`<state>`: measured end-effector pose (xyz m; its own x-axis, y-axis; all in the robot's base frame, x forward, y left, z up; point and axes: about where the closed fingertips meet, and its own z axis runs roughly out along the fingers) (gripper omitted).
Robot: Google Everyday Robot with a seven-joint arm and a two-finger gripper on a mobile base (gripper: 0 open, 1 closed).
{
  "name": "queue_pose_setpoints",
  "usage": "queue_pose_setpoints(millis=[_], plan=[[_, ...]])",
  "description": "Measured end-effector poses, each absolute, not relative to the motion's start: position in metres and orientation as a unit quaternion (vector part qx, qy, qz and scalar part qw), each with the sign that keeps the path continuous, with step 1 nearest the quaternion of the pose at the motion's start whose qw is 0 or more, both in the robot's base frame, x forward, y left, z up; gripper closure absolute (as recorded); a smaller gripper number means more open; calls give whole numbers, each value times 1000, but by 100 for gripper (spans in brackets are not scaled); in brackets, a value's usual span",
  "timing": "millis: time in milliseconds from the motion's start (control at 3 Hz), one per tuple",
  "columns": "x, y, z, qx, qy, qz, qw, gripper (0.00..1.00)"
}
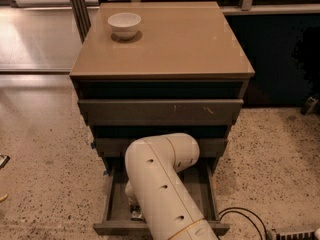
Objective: Pick 7up can from bottom drawer and place on counter
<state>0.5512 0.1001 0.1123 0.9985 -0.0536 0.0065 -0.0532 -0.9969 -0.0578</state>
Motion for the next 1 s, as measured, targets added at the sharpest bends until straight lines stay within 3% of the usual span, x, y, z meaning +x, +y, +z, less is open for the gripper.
queue_pose_setpoints(millis=[333, 667, 1000], plan=[[558, 89, 126, -998, 51, -16, 35, 88], [564, 76, 151, -996, 70, -24, 46, 100], [566, 61, 186, -996, 69, -32, 53, 100]])
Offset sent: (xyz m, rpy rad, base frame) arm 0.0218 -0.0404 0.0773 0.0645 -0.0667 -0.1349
